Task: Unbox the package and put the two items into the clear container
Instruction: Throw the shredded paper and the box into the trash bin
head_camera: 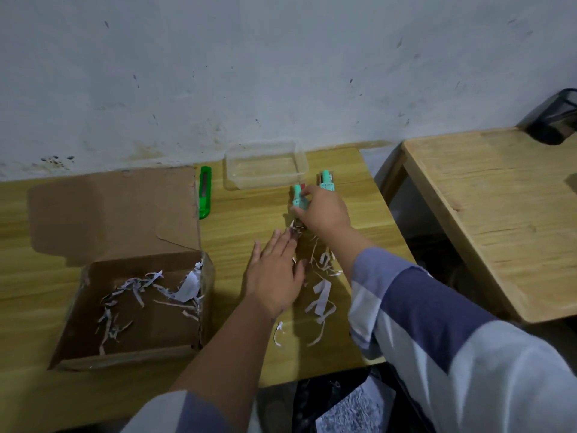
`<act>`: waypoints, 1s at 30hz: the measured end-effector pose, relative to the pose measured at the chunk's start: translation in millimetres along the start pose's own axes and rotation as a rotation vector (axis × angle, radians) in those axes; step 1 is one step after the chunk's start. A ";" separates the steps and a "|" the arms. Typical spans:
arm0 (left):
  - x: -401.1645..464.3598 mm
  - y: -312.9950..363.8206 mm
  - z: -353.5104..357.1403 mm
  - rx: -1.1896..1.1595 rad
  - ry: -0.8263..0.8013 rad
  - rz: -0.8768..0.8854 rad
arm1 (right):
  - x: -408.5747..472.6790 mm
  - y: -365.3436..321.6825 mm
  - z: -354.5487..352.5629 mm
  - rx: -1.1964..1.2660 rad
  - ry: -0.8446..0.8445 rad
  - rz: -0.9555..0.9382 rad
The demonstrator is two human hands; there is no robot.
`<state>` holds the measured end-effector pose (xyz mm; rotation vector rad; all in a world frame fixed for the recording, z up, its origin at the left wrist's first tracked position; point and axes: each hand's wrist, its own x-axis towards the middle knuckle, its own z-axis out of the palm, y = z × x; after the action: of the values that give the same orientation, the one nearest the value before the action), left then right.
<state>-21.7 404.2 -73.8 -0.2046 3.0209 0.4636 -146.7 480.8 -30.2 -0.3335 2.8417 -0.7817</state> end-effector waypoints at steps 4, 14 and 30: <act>-9.8 0.0 0.4 0.016 -0.027 0.025 | 5.4 -7.1 -3.5 0.057 0.029 0.097; -46.5 0.4 -0.2 -0.078 -0.027 0.070 | -4.9 -6.5 -19.0 0.027 -0.033 0.060; -97.9 -22.6 17.7 -0.103 0.211 -0.086 | -119.8 39.8 25.6 -0.106 -0.069 -0.421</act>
<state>79.2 399.9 -87.6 -0.4134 3.1775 0.6272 -32.6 533.0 -59.6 -0.9764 2.7854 -0.6690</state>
